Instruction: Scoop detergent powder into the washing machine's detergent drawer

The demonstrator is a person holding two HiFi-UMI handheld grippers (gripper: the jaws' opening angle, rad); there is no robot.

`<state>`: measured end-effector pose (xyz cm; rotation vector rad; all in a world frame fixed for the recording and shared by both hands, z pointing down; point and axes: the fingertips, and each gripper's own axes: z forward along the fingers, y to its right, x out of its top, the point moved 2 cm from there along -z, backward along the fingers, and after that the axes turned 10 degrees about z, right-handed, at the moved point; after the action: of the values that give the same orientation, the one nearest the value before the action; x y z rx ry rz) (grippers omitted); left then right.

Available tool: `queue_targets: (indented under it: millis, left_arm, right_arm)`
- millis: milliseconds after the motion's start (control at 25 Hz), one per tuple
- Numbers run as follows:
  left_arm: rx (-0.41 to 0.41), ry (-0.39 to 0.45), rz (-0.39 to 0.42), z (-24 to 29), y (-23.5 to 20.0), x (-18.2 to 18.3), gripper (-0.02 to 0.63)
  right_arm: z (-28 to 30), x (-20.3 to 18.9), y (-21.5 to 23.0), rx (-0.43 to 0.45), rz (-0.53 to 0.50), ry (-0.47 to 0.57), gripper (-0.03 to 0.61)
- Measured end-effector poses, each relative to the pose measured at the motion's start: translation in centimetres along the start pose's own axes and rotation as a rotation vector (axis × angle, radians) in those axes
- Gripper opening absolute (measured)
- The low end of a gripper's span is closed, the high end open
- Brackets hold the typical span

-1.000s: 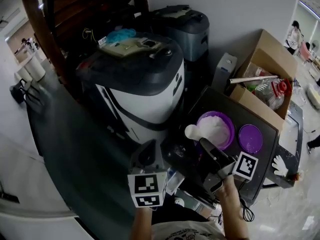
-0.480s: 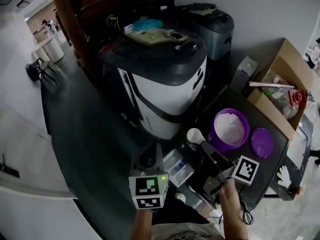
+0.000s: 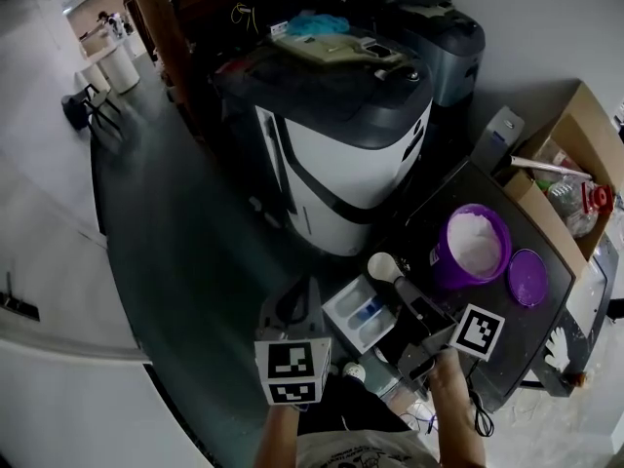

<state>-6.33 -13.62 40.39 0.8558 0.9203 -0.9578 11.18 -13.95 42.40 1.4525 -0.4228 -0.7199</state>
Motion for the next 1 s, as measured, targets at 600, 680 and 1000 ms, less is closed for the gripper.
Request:
queue_targets:
  millis: [600,680,1000]
  left_arm:
    - [-0.077,-0.058,0.0,0.8,-1.7,-4.4,0.002]
    - [-0.085,-0.067,-0.002,1.1,-1.8,-5.0,0.002]
    - [-0.12,-0.096,0.001,2.1,-1.4,-7.1,0.002]
  right_arm:
    - [1.3,-3.8,5.3,-0.231,-0.09,-0.001,0.02]
    - [1.7,-4.2,5.8,-0.222,-0.087,0.001,0.021]
    - [2.1,-5.6,7.9,-0.316,-0.17,-0.018,0.021]
